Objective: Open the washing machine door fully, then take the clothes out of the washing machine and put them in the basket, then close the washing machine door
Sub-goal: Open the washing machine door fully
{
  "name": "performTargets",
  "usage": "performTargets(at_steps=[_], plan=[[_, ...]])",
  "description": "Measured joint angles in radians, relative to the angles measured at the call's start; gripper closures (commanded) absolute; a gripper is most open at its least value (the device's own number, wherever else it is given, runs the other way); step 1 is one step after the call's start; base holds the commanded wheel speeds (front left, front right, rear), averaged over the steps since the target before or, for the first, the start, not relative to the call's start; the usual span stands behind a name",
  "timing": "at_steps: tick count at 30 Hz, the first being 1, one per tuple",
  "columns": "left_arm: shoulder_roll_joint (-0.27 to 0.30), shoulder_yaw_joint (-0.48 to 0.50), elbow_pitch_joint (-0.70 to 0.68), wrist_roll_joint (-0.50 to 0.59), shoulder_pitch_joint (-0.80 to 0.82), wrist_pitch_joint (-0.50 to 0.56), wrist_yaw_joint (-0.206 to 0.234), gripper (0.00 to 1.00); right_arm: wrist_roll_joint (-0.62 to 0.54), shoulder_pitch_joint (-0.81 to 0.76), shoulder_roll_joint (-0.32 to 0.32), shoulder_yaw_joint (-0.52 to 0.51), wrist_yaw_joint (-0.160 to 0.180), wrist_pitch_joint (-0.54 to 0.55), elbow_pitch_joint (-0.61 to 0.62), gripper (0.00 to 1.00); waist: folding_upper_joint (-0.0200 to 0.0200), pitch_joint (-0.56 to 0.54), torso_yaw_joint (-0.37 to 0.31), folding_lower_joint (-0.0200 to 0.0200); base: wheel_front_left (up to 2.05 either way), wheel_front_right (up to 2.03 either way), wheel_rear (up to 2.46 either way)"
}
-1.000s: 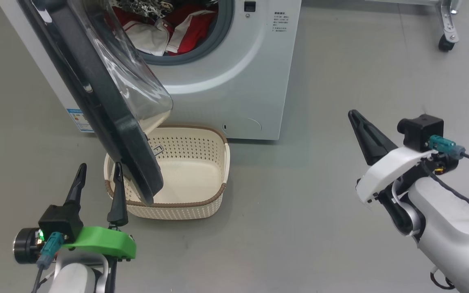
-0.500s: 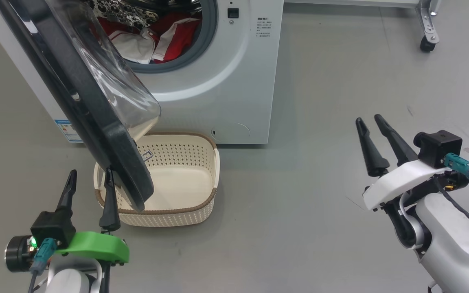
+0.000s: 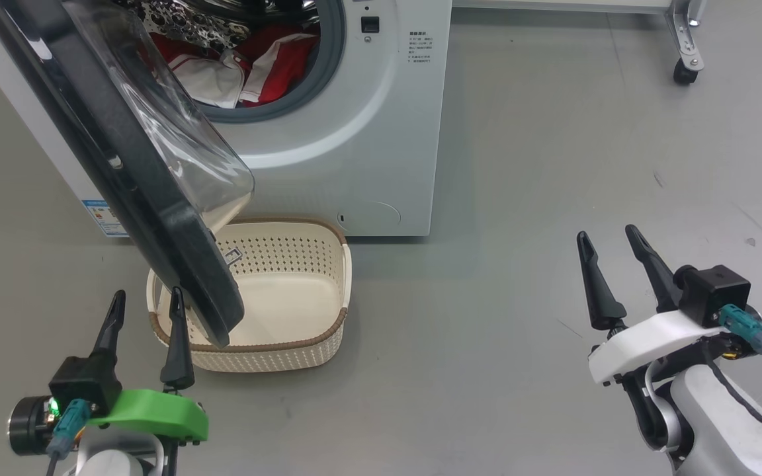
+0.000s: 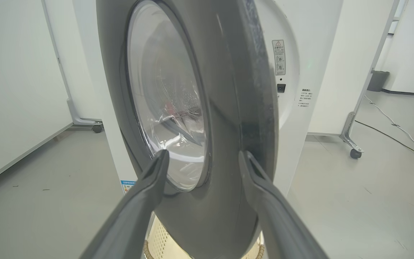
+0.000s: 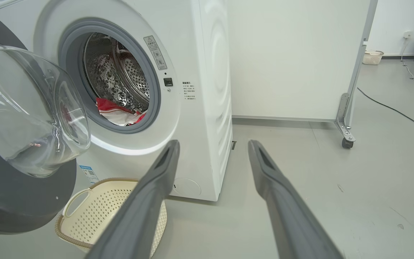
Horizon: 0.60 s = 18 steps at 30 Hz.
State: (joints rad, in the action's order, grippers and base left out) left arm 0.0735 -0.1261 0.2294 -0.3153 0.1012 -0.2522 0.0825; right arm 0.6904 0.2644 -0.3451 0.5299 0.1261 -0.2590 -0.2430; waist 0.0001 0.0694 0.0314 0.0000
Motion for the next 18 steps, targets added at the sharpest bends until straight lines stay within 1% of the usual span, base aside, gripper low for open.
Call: performTargets(at_steps=[8,18], plan=[[-0.005,0.011,0.0,-0.001,0.0,0.0,-0.005,0.0,-0.066,-0.054,0.034,-0.052,0.0,0.0,0.045,0.0,0.0,0.0,-0.002,0.0,0.0,0.0,0.0],[-0.01,0.018,0.002,0.0,-0.001,0.0,-0.005,0.0,-0.111,-0.114,0.068,-0.094,0.0,0.0,0.083,0.0,0.0,0.001,-0.004,0.0,0.0,0.0,0.0]])
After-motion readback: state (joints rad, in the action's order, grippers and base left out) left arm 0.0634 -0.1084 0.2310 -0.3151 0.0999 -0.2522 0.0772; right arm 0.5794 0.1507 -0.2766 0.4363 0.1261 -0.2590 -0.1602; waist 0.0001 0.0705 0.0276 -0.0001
